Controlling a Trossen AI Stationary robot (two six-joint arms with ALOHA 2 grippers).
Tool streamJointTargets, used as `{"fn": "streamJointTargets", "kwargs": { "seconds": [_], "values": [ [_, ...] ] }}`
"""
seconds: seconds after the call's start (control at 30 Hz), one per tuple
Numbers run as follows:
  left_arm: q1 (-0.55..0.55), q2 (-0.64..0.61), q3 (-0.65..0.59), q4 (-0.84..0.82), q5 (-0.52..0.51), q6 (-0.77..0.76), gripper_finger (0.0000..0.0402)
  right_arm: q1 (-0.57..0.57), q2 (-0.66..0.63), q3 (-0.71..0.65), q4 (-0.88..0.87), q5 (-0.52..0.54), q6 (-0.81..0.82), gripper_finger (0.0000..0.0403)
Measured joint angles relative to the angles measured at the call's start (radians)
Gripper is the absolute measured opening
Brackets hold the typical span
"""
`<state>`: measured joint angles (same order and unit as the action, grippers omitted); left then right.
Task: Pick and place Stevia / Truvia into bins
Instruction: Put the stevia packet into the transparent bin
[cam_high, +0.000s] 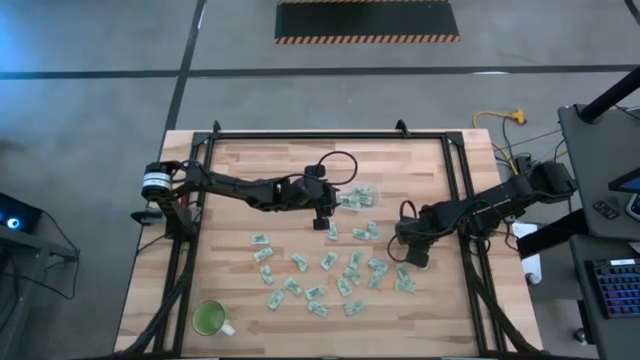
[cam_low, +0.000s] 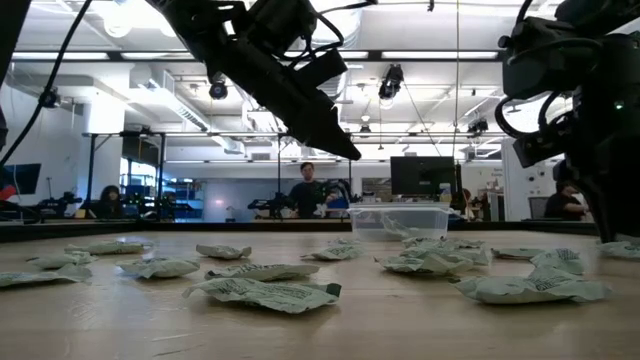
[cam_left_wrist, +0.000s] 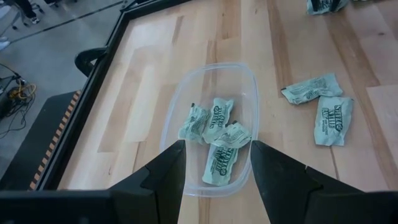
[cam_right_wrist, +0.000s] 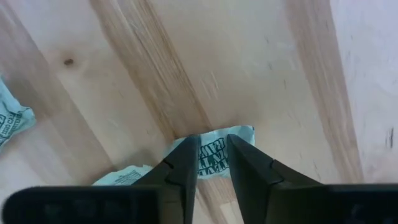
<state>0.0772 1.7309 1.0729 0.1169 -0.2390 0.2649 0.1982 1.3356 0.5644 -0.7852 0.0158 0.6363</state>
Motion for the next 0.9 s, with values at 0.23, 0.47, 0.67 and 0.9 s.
{"fn": "streamJointTargets", "kwargs": {
  "seconds": [0.23, 0.47, 0.67, 0.9],
  "values": [
    [0.000, 0.000, 0.000, 0.000, 0.000, 0.000, 0.0165, 0.000, 0.001, 0.005, -0.004, 0.011, -0.035, 0.0015],
    [0.000, -0.002, 0.000, -0.005, 0.000, 0.000, 0.0165, 0.000, 0.001, 0.046, 0.006, 0.050, -0.084, 0.0009],
    [-0.006, -0.022, 0.000, -0.119, -0.001, 0.000, 0.0165, 0.000, 0.000, 0.103, 0.070, 0.139, -0.240, 0.0009],
    [-0.015, -0.047, 0.000, -0.331, 0.000, -0.103, 0.0165, -0.003, 0.000, 0.127, 0.384, 0.323, -0.582, 0.0009]
  ]
}}
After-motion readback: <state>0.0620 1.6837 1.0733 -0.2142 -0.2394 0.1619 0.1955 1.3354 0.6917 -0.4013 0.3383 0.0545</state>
